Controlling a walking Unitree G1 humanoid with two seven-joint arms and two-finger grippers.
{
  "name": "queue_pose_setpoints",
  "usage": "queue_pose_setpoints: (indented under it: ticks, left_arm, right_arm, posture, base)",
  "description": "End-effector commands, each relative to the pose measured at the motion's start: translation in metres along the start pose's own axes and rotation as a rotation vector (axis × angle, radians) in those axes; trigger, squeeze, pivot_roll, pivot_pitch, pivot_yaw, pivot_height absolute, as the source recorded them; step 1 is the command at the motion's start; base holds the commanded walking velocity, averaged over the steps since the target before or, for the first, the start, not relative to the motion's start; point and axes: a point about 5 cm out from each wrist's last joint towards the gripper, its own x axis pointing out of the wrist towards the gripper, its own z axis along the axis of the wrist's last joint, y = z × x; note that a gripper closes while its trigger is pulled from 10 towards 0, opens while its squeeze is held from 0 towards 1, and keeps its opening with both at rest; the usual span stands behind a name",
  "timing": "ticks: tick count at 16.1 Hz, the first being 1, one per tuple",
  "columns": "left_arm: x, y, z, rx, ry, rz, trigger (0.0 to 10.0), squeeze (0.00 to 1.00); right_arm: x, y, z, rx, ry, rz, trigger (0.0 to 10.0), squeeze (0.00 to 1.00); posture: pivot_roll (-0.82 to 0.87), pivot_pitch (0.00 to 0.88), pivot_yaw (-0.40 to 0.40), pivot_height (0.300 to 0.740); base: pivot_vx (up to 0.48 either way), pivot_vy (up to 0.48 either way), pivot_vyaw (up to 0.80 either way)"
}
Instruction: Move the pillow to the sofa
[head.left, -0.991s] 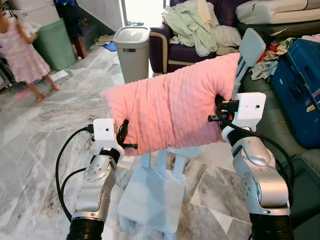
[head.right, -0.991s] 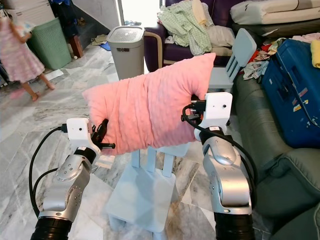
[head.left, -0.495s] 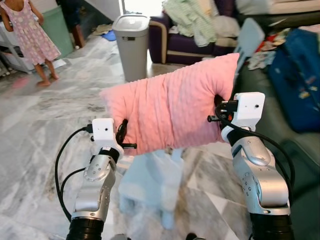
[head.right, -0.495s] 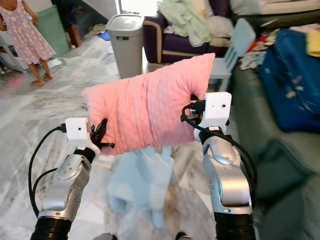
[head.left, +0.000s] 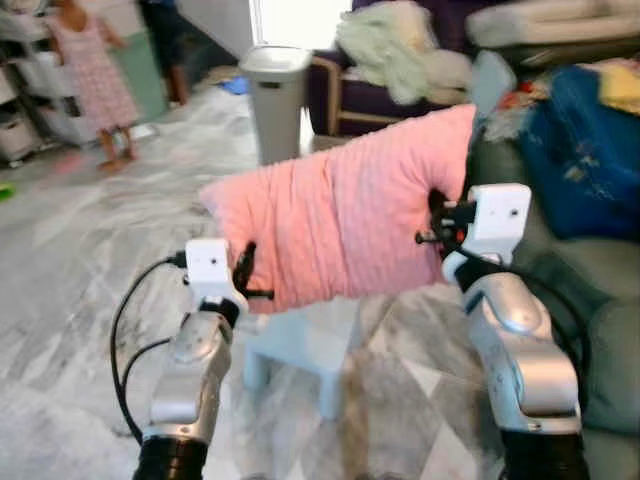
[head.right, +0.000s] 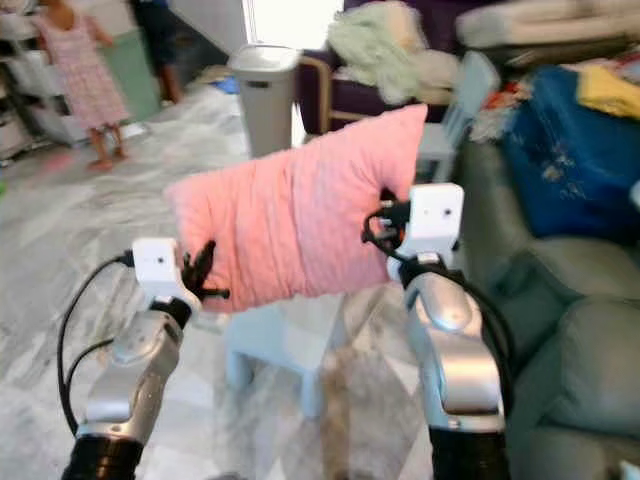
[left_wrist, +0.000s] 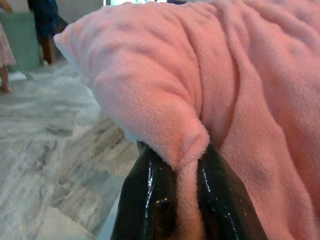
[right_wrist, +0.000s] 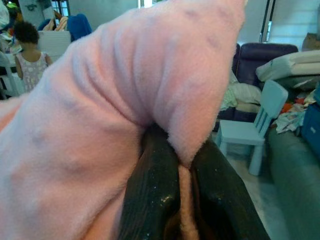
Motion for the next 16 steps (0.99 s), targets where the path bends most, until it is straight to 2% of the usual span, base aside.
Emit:
queue_pose_setpoints:
  ticks: [1, 4, 13, 16]
  left_arm:
    - [0.0004, -0.0001, 0.0027, -0.002, -0.011, 0.010, 10.0, 0.00]
    - [0.0010, -0.0007, 0.0025, -0.005, -0.010, 0.009, 10.0, 0.00]
    - [0.0026, 0.0024, 0.0025, -0.058, 0.000, 0.018, 10.0, 0.00]
    - [0.0029, 0.0039, 0.0023, -0.075, 0.005, 0.023, 10.0, 0.00]
  right_arm:
    - [0.0013, 0.0006, 0.0073, -0.003, -0.029, 0.007, 10.0, 0.00]
    - [0.0016, -0.0002, 0.0074, -0.005, -0.028, 0.007, 10.0, 0.00]
    - [0.0017, 0.0028, 0.0043, 0.003, -0.001, 0.029, 10.0, 0.00]
    - [0.0020, 0.0032, 0.0032, 0.009, 0.010, 0.030, 10.0, 0.00]
  posture:
    - [-0.06, 0.000, 0.020, 0.740]
    - [-0.06, 0.000, 0.020, 0.740]
    - [-0.07, 0.000, 0.018, 0.740]
    - [-0.07, 0.000, 0.018, 0.740]
  base:
    - [-0.356, 0.000, 0.00]
    - [-0.350, 0.000, 0.00]
    - [0.000, 0.000, 0.00]
    - [0.000, 0.000, -0.77]
